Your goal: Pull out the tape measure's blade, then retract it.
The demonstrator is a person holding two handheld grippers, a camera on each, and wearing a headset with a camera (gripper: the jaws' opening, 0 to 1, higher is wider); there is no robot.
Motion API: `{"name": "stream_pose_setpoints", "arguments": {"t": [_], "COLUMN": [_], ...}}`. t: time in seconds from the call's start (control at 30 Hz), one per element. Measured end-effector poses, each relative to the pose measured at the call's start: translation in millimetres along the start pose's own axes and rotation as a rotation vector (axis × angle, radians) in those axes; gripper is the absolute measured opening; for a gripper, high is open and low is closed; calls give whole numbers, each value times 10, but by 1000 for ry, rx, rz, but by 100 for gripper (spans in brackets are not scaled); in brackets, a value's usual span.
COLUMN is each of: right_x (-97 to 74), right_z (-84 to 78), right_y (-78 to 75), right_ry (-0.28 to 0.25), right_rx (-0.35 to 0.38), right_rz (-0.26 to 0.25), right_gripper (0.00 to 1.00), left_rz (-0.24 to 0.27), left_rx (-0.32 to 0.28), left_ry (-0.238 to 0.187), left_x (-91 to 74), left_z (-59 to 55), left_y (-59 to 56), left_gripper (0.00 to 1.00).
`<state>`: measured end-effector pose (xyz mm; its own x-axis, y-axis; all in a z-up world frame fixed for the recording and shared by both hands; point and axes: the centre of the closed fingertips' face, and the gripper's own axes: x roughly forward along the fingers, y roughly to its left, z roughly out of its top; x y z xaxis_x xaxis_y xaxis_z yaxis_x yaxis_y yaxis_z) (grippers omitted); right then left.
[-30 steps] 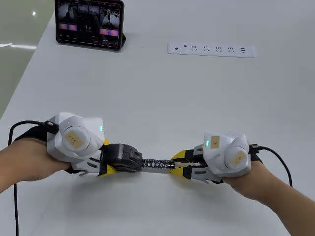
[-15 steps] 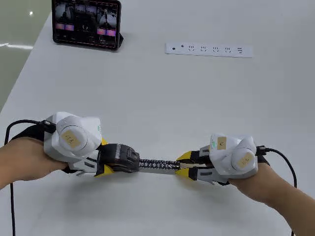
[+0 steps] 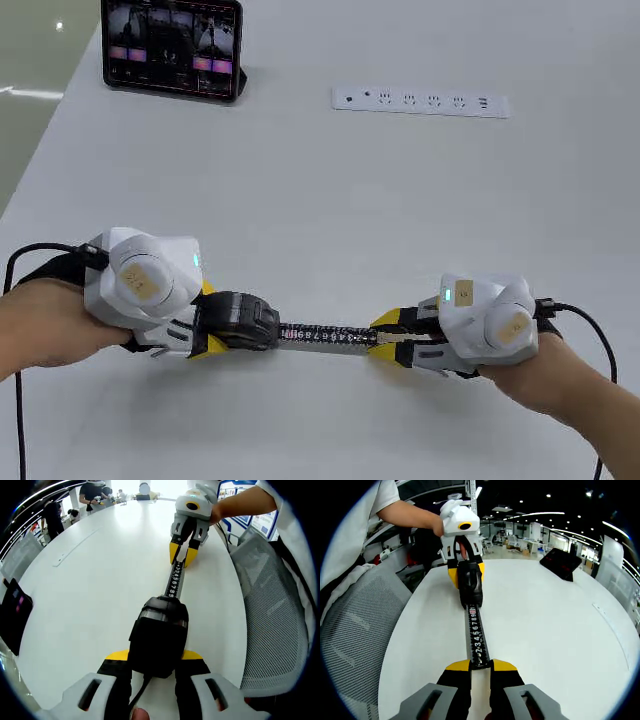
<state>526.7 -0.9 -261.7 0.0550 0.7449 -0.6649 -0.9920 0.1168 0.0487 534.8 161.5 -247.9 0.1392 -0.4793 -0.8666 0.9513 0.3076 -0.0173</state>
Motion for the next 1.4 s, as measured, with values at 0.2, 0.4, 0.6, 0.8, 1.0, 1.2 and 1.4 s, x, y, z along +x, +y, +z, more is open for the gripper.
{"name": "stream_pose_setpoints", "arguments": {"t": [0.2,0.4,0.6,0.8,1.0,1.2,1.4], "right_x": [-64,-120,-182,-238,-280,-314,-351], "right_z": [-55,-104,-151,-188,-226,-263,-301], "right_y": [-18,-29,-44,-66,-79,-81,-84], "right_ry": [11,22,33,46,58,69,77], "right_rx": [-7,-10,-11,-14,-15,-10,-8], "right_rz": [-6,-8,-8,-6,-5,-5,-7], "right_gripper": [9,9,9,9,9,9,9], "left_rz": [-1,3,3,6,7,8,10], "left_rx": [-1,0,-1,-3,-6,-6,-3], "left_ry": [0,2,0,0,-2,-3,-3], "left_x": [4,-1,-2,-4,-7,-10,-14], "left_z": [9,8,6,6,7,2,8], "left_y": [-3,-6,-6,-4,-3,3,-5], "left_gripper": [28,28,28,28,28,28,28]}}
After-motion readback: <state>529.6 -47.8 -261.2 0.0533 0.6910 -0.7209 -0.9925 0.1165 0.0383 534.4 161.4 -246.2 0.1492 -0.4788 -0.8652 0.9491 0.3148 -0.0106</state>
